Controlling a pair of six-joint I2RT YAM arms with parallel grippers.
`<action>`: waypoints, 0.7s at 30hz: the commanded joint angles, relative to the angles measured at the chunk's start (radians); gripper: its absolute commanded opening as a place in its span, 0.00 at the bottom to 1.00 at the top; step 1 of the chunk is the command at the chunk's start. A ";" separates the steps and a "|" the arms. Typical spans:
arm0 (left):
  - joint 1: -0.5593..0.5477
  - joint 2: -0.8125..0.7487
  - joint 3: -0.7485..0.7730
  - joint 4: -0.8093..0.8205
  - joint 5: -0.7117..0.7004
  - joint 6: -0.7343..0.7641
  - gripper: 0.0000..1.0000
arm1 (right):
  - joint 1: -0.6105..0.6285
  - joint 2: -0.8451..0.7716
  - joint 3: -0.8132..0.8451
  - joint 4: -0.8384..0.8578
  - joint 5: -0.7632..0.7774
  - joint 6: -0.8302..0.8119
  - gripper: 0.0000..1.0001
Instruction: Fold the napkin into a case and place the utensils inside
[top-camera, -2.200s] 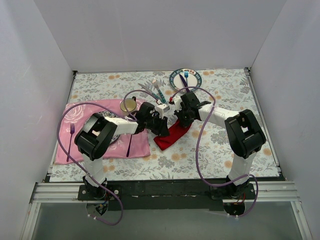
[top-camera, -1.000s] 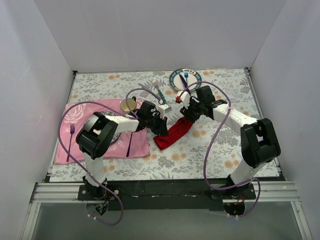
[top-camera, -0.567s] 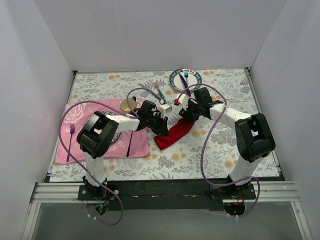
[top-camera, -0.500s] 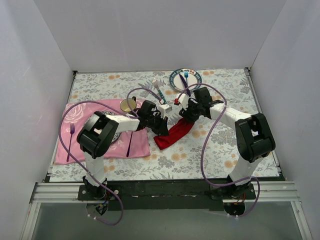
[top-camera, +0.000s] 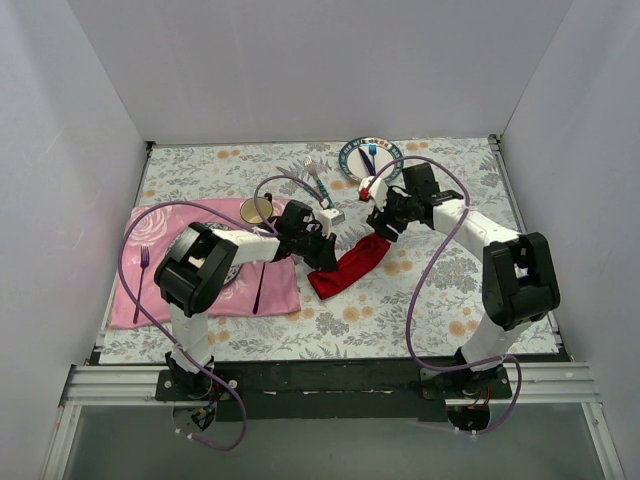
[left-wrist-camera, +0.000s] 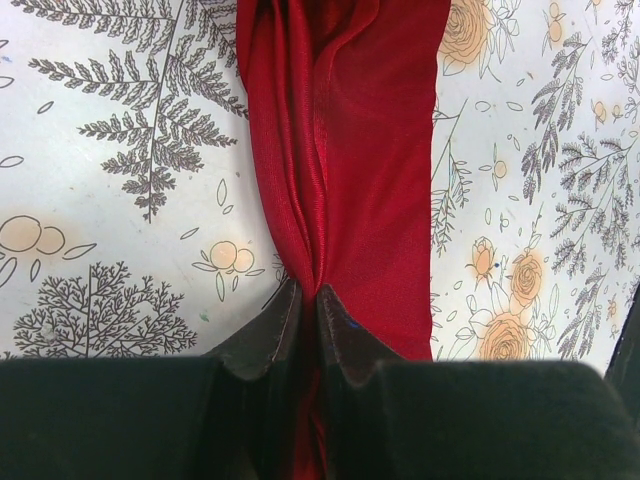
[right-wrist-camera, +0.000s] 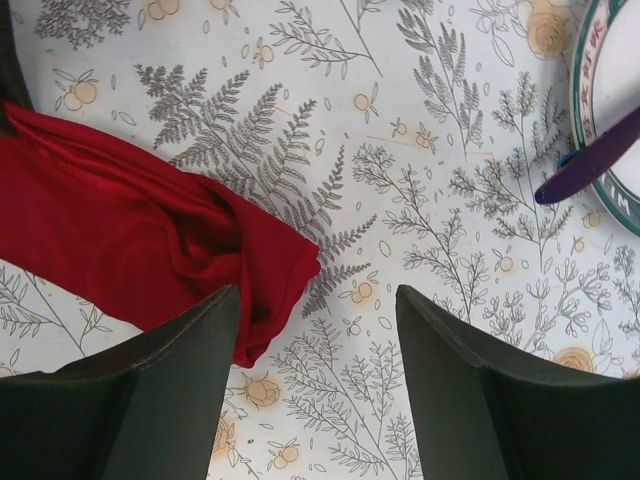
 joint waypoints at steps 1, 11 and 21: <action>-0.002 0.028 -0.009 -0.084 -0.037 0.036 0.05 | 0.018 0.005 0.008 -0.038 -0.045 -0.086 0.72; -0.002 0.028 -0.005 -0.085 -0.037 0.035 0.05 | 0.048 0.052 -0.019 -0.001 0.002 -0.158 0.70; 0.000 0.026 -0.006 -0.087 -0.037 0.038 0.05 | 0.072 0.083 -0.059 0.046 0.036 -0.207 0.64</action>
